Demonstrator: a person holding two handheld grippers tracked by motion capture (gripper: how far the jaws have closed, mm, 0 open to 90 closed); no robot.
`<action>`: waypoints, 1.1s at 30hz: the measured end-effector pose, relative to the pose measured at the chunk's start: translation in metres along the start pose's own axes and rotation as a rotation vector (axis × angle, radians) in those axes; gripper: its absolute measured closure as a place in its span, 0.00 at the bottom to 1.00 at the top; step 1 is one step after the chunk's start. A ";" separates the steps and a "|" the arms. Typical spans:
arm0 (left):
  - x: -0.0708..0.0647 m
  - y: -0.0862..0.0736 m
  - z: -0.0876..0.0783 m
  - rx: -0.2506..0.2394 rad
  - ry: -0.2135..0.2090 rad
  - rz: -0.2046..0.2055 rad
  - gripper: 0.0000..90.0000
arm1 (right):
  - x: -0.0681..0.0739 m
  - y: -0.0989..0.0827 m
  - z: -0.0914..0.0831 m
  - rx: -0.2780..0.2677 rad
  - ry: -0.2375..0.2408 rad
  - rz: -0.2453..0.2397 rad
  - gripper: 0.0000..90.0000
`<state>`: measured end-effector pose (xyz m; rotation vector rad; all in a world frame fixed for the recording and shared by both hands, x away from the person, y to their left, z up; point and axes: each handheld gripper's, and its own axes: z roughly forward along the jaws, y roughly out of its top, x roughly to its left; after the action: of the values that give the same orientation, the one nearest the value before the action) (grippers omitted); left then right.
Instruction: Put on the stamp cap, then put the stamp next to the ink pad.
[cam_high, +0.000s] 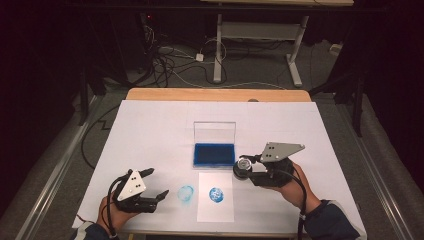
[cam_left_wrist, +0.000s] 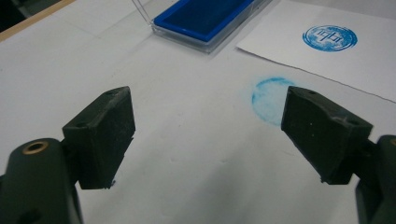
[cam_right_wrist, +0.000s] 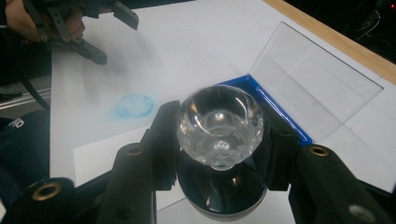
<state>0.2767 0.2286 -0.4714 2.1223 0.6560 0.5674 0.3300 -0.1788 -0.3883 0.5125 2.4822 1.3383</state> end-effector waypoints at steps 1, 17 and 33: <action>0.000 -0.001 -0.001 0.002 0.002 0.000 0.18 | 0.000 0.000 -0.001 0.002 -0.011 0.003 0.63; 0.002 -0.009 -0.006 0.000 0.032 -0.018 0.18 | -0.022 -0.002 -0.003 0.021 -0.082 0.035 0.63; -0.001 -0.009 -0.004 0.014 0.017 -0.003 0.19 | -0.052 -0.007 0.026 0.114 -0.134 0.073 0.63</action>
<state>0.2713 0.2348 -0.4769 2.1313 0.6744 0.5813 0.3862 -0.1849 -0.4045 0.7005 2.4612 1.1517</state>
